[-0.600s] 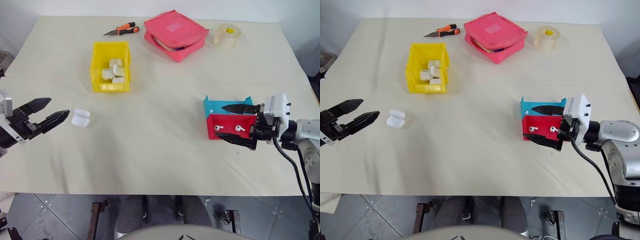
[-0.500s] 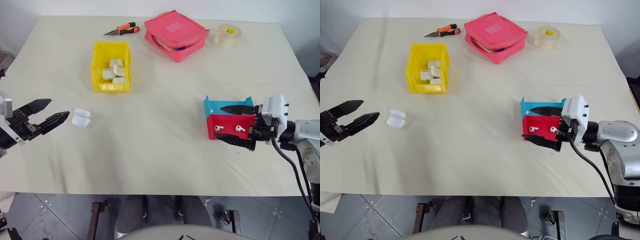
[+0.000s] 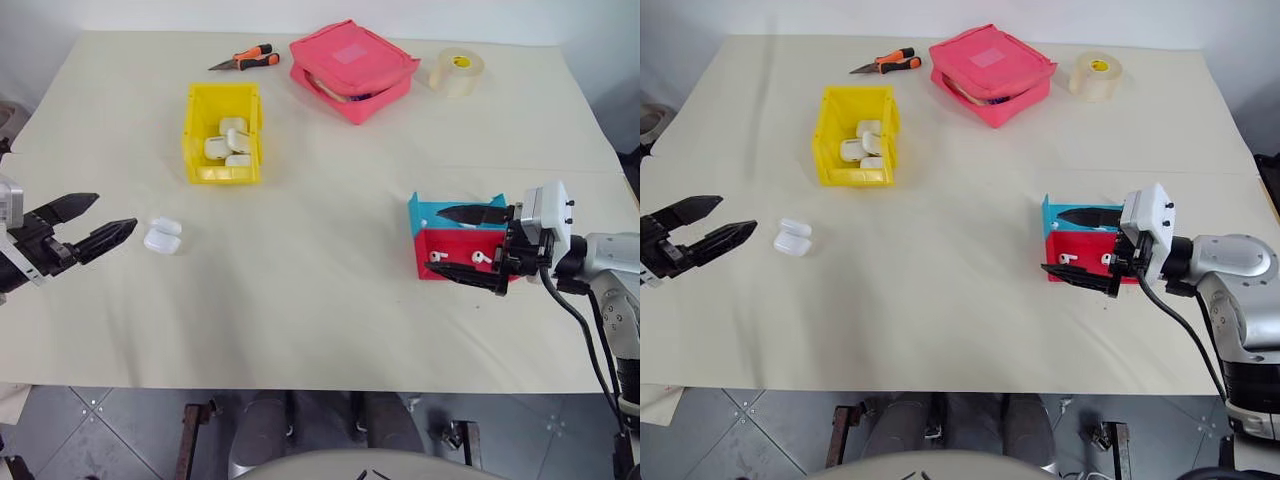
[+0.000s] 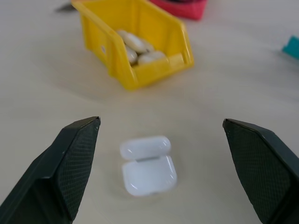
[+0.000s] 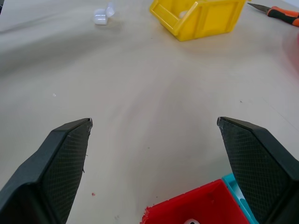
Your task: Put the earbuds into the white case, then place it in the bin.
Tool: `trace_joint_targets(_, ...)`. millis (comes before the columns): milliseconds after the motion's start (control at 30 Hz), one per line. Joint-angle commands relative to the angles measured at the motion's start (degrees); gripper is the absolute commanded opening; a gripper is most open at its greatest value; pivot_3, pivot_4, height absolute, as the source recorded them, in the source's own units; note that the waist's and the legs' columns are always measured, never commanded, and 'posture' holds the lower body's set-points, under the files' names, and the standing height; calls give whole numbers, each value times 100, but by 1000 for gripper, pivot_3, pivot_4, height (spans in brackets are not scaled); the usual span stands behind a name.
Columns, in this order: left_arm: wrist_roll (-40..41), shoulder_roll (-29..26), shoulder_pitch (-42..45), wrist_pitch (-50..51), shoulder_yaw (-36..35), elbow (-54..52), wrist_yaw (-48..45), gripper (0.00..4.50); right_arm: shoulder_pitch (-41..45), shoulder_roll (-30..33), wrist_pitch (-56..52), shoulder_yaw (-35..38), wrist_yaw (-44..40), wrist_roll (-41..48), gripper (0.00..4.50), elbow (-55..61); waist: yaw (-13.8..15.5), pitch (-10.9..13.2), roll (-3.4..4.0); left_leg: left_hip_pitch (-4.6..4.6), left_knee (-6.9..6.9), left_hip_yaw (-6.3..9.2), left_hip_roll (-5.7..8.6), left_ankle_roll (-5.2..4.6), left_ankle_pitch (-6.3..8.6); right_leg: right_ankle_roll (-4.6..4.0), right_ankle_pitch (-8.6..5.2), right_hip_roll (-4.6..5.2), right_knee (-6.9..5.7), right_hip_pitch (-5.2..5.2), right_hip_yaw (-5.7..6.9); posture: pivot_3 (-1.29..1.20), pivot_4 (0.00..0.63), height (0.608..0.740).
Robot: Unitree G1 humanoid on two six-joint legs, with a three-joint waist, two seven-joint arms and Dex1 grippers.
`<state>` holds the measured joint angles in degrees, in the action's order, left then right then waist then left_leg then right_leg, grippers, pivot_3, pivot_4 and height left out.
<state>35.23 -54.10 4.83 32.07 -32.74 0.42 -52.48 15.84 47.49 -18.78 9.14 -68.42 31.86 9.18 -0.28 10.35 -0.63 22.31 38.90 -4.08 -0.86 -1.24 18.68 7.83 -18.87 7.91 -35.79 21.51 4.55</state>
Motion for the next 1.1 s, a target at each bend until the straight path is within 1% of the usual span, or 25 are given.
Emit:
trace_joint_targets(33, -233, -480, -360, 55, -123, -65, -331, 4465, 82, 21, 80, 68, -40, 33, 4500, 71, -32, 1, 2, 0, -1, -1, -3, 0, 0, 0, 0, -2, 2, 1, -1, 0, 150, 740)
trace_joint_targets(100, -387, -749, -581, 52, -111, 170, -585, 4465, 96, 25, 170, 84, -132, 43, 4500, 41, -44, 5, 8, -1, -3, -1, -3, 1, 0, -2, -1, -3, 2, 2, -1, 0, 150, 740)
trace_joint_targets(167, -429, -1025, -652, 360, 9, 333, -720, 4465, 88, 15, 302, 107, -283, 82, 4500, 44, -52, 7, 12, -2, -7, -1, -3, 2, 0, -4, -2, -2, 4, 3, -1, 0, 150, 740)
trace_joint_targets(267, -570, -1291, -363, 1052, 299, 335, -282, 4465, 110, 6, 290, 59, -411, 145, 4500, 57, -31, 8, 13, -1, -8, -1, -2, 2, 0, -5, -3, 0, 3, 4, -1, 0, 150, 740)
trace_joint_targets(300, -582, -1299, -234, 1199, 411, 222, -148, 4465, 159, -28, 284, 25, -378, 120, 4500, 40, -20, 9, 14, -1, -7, 0, -1, 1, 1, -5, -3, 2, 1, 4, -4, 0, 150, 740)
trace_joint_targets(367, -531, -1385, 18, 1812, 723, -272, 153, 4465, 277, -123, 273, -72, -319, 73, 4500, 4, 2, 9, 14, -1, -7, 0, 1, 1, 1, -5, -3, 7, -2, 4, -7, 0, 150, 740)
trace_joint_targets(433, -494, -1451, 514, 2593, 1171, -616, 505, 4465, 357, -195, 254, -157, -306, 38, 4500, -21, 20, 9, 14, 0, -6, 3, 2, 2, 1, -5, -2, 9, -4, 4, -15, 0, 150, 740)
trace_joint_targets(500, -536, -1492, 982, 3194, 1570, -728, 722, 4465, 392, -220, 250, -200, -318, 24, 4500, -39, 18, 9, 14, 5, -4, 14, 3, 2, 0, -6, -2, 9, -8, 5, -18, 0, 150, 740)
trace_joint_targets(567, -590, -1428, 1575, 3773, 1950, -702, 961, 4465, 418, -227, 243, -221, -339, 38, 4500, -53, 16, 9, 14, 7, -6, 12, 5, 2, 0, -6, -2, -1, -9, 7, -15, 0, 150, 740)
trace_joint_targets(633, -608, -1353, 2083, 4238, 2256, -650, 1125, 4465, 437, -228, 235, -230, -362, 59, 4500, -67, 19, 9, 14, 8, -4, 9, 7, 2, 0, -5, -2, -35, -10, 8, -6, 0, 150, 740)
trace_joint_targets(700, -632, -1223, 2645, 4747, 2599, -546, 1289, 4465, 466, -209, 242, -238, -421, 77, 4500, -93, 14, 9, 14, 7, -2, 2, 9, 2, 0, -5, -2, -39, -11, 8, 0, 0, 150, 740)
trace_joint_targets(833, -929, -914, 3635, 5270, 3442, -68, 1595, 4465, 586, -158, 233, -261, -525, 68, 4500, -195, 18, 9, 14, 7, 8, -5, 11, 1, 0, -4, -2, -47, -17, 9, -5, 0, 150, 740)
trace_joint_targets(967, -987, -684, 4044, 5521, 3957, 189, 1609, 4465, 677, -133, 254, -272, -593, 36, 4500, -278, 19, 11, 10, 7, 13, -9, 7, -1, -2, -3, -2, -51, -18, 9, -9, 0, 150, 740)
trace_joint_targets(1100, -1108, -527, 4239, 5591, 4213, 482, 1708, 4465, 697, -135, 242, -269, -585, 20, 4500, -273, 26, 11, 9, 6, 14, -8, 8, 0, -3, -3, -2, -50, -18, 9, -9, 0, 150, 740)
